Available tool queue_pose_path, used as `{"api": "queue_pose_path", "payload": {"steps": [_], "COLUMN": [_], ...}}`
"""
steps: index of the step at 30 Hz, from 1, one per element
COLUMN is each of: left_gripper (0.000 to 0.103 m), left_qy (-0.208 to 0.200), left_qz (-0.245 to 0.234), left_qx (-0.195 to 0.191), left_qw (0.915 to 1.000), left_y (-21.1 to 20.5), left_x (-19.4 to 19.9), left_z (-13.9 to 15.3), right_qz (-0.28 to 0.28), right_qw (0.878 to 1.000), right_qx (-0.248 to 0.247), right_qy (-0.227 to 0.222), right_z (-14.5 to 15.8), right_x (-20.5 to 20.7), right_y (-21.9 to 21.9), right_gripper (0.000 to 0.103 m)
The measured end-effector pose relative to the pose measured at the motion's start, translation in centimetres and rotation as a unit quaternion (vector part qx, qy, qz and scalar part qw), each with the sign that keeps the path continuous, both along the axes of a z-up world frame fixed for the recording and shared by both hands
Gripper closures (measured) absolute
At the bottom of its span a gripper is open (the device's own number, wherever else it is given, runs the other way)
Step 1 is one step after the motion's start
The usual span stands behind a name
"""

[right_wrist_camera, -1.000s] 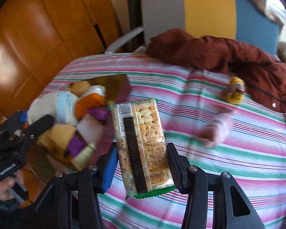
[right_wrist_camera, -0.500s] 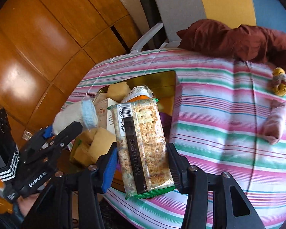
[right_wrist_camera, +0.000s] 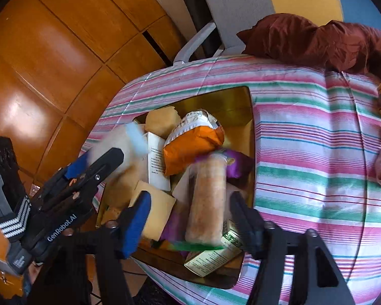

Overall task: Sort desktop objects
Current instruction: 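Carry the cracker packet and cream sock into the gold tray and release both, then move both open tools back over the socks on the bed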

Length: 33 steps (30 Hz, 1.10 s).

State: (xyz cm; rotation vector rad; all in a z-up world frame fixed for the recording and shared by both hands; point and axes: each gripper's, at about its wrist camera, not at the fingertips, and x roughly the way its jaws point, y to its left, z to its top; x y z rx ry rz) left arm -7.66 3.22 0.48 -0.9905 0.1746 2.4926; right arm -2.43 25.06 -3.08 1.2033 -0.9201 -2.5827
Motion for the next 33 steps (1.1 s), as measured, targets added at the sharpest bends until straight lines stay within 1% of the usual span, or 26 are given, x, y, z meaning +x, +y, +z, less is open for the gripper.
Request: {"api": "queue_pose_path", "payload": {"steps": [1, 2, 6, 11, 17, 21, 28, 33], "left_gripper": [0.026, 0.023, 0.023, 0.022, 0.021, 0.021, 0.021, 0.021], "left_qy": [-0.001, 0.0, 0.004, 0.01, 0.029, 0.038, 0.054, 0.057], "left_qz": [0.0, 0.001, 0.002, 0.003, 0.003, -0.002, -0.032, -0.056], "left_qx": [0.001, 0.001, 0.001, 0.006, 0.01, 0.009, 0.004, -0.002], "left_qw": [1.0, 1.0, 1.0, 0.9999, 0.9995, 0.9992, 0.998, 0.9968], "left_y": [0.0, 0.0, 0.1, -0.1, -0.2, 0.3, 2.1, 3.9], "left_x": [0.0, 0.0, 0.4, 1.1, 2.4, 3.2, 5.0, 5.9], "left_z": [-0.1, -0.1, -0.1, 0.5, 1.9, 2.6, 3.8, 4.0], "right_qz": [0.002, 0.004, 0.007, -0.004, -0.031, -0.049, -0.09, -0.123], "right_qw": [1.0, 1.0, 1.0, 1.0, 0.999, 0.998, 0.995, 0.991], "right_qx": [0.002, 0.004, 0.013, 0.015, 0.022, 0.031, 0.037, 0.045], "right_qy": [-0.002, -0.004, -0.006, -0.004, 0.002, 0.004, -0.005, -0.007], "right_z": [-0.2, -0.4, -0.9, -1.2, -1.1, -0.9, -1.0, -0.6], "right_x": [-0.1, -0.1, 0.3, 1.3, 2.7, 3.8, 6.1, 7.8], "right_y": [-0.2, -0.3, -0.5, 0.0, 1.2, 2.3, 5.6, 8.4], "right_gripper": [0.036, 0.036, 0.036, 0.036, 0.036, 0.034, 0.034, 0.033]}}
